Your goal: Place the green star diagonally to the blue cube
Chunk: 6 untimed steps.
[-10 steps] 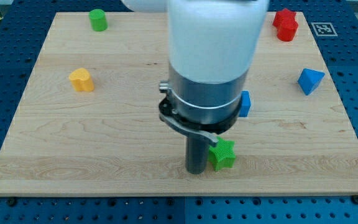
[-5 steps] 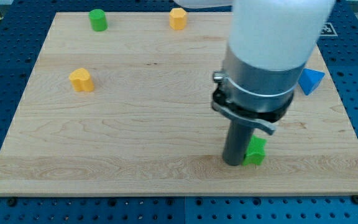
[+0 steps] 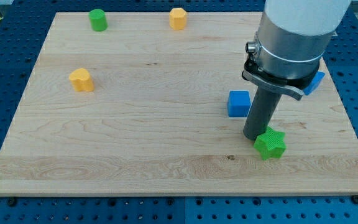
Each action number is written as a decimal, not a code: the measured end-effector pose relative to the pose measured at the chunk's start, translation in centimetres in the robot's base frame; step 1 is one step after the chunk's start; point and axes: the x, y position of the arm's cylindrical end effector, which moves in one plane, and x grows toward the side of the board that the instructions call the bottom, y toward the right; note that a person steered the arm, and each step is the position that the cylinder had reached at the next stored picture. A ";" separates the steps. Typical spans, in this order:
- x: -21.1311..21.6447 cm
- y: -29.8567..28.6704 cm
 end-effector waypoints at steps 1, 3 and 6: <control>1.2 -0.4; 4.0 -0.4; 4.0 3.0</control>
